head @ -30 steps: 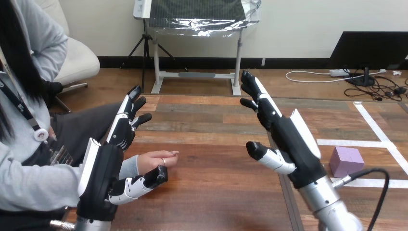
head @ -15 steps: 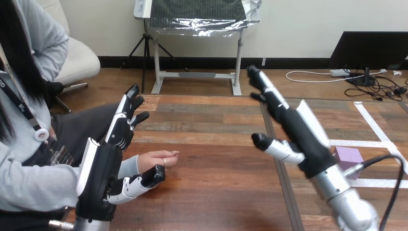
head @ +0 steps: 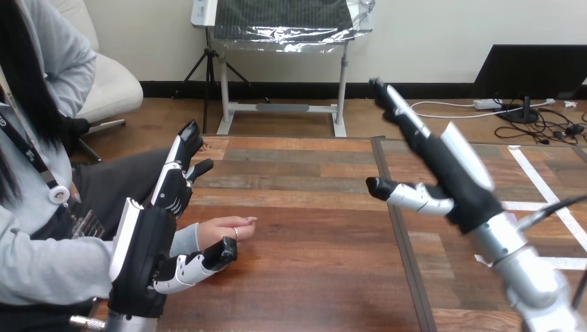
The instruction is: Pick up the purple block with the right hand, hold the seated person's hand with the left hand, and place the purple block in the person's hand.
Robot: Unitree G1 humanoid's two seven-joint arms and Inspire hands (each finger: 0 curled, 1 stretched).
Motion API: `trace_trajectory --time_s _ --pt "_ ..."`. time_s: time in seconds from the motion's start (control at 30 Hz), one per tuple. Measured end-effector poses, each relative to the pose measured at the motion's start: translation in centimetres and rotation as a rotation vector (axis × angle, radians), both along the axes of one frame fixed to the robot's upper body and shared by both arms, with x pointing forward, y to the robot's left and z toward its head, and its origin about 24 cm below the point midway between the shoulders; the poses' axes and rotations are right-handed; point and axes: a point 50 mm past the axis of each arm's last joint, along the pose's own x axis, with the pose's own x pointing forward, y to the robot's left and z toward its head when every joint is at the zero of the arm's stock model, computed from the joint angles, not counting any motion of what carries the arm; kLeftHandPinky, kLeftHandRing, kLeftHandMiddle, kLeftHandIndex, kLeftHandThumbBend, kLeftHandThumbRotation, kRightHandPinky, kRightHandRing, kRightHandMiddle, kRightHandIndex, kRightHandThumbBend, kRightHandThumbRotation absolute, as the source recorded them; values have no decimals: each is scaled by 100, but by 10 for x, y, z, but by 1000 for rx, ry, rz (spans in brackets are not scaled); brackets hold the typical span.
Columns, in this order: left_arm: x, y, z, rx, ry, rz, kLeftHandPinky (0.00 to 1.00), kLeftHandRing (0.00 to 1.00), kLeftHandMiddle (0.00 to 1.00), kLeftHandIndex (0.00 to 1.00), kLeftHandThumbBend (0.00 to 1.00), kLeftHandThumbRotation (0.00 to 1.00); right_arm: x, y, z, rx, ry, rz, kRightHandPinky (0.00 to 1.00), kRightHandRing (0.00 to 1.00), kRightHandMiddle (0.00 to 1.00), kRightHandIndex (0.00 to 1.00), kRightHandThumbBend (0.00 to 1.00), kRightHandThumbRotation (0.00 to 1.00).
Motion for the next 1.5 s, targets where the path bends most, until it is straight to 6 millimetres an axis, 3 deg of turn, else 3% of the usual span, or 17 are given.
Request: trace_trajectory --time_s 0.83,1.5 --pt "0 -1 0 2 2 -12 91 98 100 99 100 71 30 -50 50 -246 -12 -122 100 100 100 100 100 77" --pt "0 -1 0 3 2 -13 90 98 100 99 100 71 40 -82 36 -535 126 -367 100 100 100 100 100 88"
